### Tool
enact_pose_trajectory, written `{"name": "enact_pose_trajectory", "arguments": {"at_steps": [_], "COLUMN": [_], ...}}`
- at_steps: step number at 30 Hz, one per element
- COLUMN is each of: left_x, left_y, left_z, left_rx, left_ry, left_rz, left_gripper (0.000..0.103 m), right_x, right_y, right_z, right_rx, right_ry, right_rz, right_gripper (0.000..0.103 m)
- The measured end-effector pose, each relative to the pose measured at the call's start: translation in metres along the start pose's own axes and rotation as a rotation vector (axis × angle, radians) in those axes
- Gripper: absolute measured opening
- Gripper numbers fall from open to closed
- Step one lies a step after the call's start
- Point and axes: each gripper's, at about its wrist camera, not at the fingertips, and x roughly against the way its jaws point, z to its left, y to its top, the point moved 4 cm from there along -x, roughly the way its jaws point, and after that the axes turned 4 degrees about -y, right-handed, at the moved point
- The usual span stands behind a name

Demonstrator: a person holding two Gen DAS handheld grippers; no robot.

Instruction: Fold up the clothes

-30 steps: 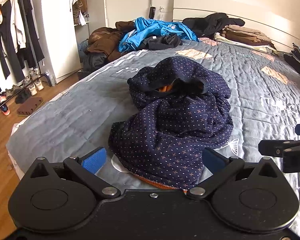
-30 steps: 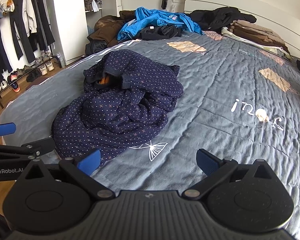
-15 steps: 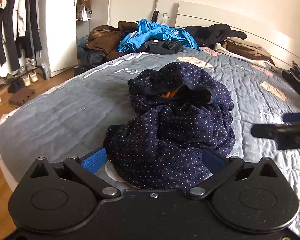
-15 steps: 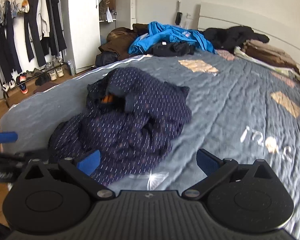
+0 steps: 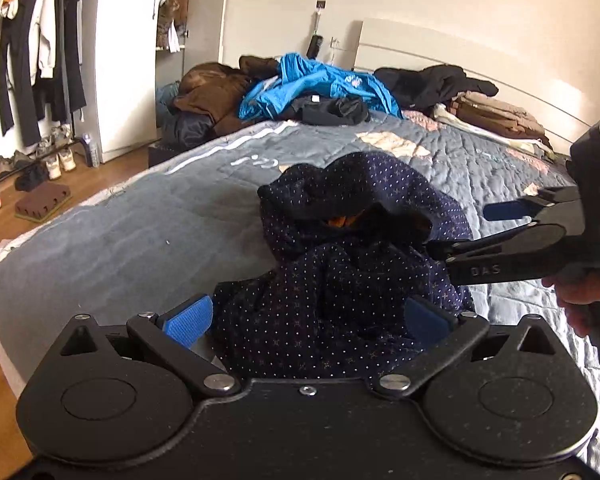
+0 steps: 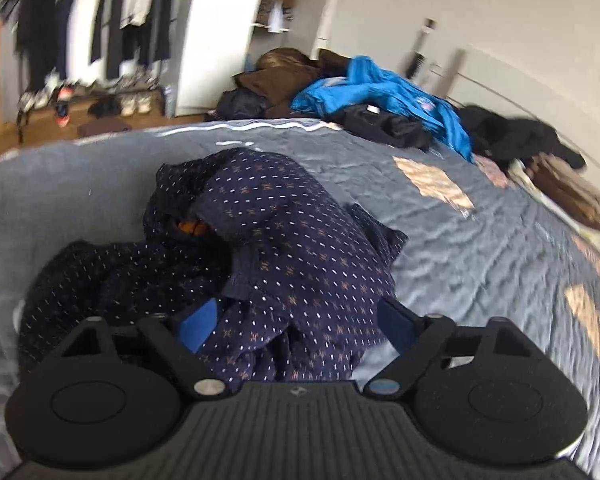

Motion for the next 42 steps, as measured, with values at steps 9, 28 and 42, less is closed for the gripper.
{"name": "enact_pose_trajectory", "arguments": {"at_steps": [9,28,42], "left_x": [-0.009,0.002,-0.027], "left_y": [0.0,0.014,-0.01], "left_z": [0.014,-0.001,-0.058], "left_rx": [0.12,-0.079,-0.689], "left_ry": [-0.037,0.027,0.087], "left_rz": [0.05,-0.074,-0.25], "left_gripper": [0.103,0.103,0.103], "right_x": [-0.021,0.069,0.141], "right_y": [0.005,0.032,-0.002], "right_z": [0.019,-0.019,-0.016], "right_rx": [0.206,0.038,-0.071], "right_ry": [0.014,0.043,0.124], "right_rz": [-0.063,-0.235,-0.254], "right_gripper": [0.047,0.01,0.01]}}
